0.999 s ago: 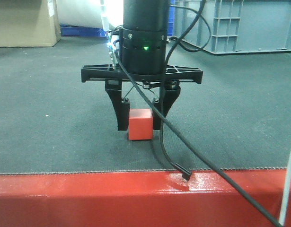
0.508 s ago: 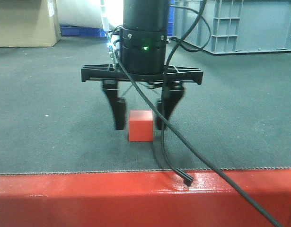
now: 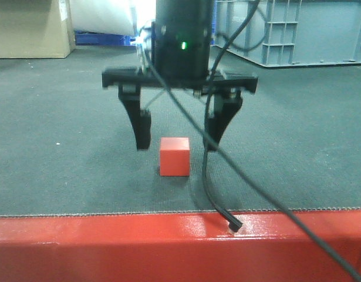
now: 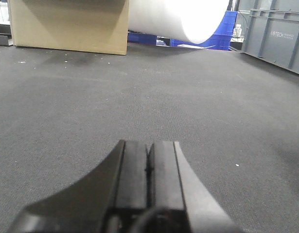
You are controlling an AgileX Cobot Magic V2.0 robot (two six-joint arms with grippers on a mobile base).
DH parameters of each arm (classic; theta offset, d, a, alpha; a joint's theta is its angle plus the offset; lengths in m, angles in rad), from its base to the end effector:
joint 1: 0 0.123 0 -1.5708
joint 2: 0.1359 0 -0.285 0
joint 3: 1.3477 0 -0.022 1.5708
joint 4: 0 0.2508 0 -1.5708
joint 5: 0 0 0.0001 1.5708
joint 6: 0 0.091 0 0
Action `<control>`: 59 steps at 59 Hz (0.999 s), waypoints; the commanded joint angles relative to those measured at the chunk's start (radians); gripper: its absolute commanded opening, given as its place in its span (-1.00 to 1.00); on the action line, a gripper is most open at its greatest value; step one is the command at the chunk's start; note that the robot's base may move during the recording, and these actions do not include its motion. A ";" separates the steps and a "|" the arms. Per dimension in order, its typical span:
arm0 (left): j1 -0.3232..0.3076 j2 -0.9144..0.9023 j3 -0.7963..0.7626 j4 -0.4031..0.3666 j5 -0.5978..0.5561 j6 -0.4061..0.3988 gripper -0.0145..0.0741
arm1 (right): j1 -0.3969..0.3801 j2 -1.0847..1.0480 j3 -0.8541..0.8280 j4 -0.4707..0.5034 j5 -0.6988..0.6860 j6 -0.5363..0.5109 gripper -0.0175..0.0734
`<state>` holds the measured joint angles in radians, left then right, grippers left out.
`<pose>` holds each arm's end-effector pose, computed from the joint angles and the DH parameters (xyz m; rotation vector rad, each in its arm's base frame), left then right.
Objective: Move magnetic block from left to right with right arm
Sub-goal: 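Open the right gripper and raise it away from the cube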
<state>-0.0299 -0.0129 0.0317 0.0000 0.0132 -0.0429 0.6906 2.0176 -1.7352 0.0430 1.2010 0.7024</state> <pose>0.0567 -0.0017 0.2020 -0.0099 1.5158 -0.0583 0.3236 0.2722 0.2443 0.0361 3.0262 0.2180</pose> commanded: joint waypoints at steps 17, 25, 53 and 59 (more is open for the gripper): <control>-0.003 -0.006 0.009 0.000 -0.088 -0.004 -0.94 | 0.005 -0.209 -0.025 -0.011 0.002 -0.082 0.77; -0.003 -0.006 0.009 0.000 -0.088 -0.004 -0.94 | 0.000 -0.278 0.025 -0.013 -0.005 -0.117 0.58; -0.003 -0.006 0.009 0.000 -0.088 -0.004 -0.94 | -0.112 -0.605 0.413 -0.035 -0.230 -0.240 -0.49; -0.003 -0.006 0.009 0.000 -0.088 -0.004 -0.94 | -0.167 -0.682 0.501 -0.031 -0.286 -0.332 -0.49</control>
<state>-0.0299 -0.0129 0.0317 0.0000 0.0132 -0.0429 0.5666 1.4315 -1.2686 0.0205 1.0018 0.4549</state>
